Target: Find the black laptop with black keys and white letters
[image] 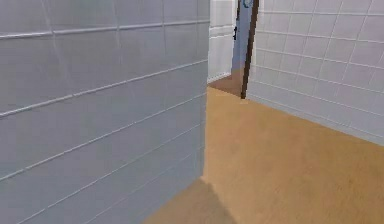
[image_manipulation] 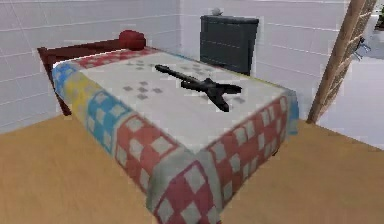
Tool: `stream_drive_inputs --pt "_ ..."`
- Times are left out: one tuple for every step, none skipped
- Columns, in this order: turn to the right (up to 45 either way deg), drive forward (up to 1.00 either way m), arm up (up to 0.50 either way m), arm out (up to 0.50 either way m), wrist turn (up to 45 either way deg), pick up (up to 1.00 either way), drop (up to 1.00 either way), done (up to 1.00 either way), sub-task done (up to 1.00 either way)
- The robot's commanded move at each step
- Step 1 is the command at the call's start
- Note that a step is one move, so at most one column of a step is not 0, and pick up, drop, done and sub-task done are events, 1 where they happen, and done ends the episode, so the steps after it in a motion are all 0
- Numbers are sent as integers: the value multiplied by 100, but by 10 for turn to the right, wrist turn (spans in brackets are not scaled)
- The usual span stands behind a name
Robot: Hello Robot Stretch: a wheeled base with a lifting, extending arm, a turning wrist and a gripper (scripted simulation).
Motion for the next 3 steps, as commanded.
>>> stream_drive_inputs --pt "-90 0 0 0 0 0 0 0 0" --pt "0 30 0 0 0 0 0 0 0" --pt "330 0 0 0 0 0 0 0 0"
